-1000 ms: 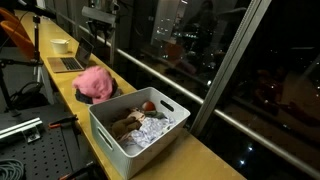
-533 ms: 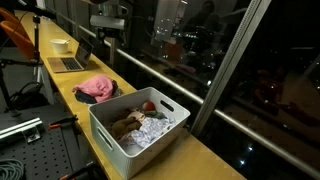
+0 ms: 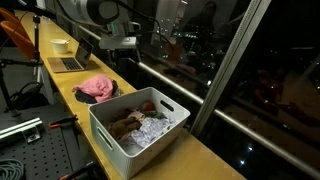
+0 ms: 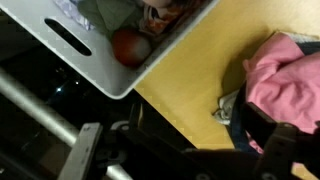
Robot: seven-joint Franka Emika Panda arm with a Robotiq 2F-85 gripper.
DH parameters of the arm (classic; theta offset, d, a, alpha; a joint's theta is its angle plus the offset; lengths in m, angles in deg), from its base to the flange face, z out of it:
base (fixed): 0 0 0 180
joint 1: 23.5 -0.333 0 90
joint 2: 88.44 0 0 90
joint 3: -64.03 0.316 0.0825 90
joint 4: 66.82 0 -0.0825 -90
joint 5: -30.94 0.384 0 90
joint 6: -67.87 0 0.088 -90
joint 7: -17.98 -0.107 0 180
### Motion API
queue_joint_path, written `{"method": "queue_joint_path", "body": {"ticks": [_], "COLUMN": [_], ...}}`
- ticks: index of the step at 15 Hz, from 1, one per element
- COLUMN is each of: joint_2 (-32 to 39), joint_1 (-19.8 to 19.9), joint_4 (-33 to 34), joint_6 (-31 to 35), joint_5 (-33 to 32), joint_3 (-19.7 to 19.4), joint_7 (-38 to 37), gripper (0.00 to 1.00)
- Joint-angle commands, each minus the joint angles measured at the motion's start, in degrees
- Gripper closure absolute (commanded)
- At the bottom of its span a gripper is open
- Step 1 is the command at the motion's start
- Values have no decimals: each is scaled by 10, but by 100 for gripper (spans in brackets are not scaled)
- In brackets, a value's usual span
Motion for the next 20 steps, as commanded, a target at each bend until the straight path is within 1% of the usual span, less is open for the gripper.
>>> {"method": "queue_joint_path", "body": {"ticks": [1,4,5,8,10,12,15,20], "joint_2": [11,43,63,109,142,179,234,300], "joint_1": [33,65,79,113,130,138,153,157], "joint_4": [-31,-28,-19,7,33,63,102,137], "joint_6": [43,59,62,64,62,61,62,62], "joint_5": [21,40,53,92,101,85,79,67], "joint_3": [-26,-42,-44,-39,-35,-41,-39,-33], "joint_7": [33,60,78,119,135,136,143,137], "gripper": [0,0,0,0,0,0,0,0]}}
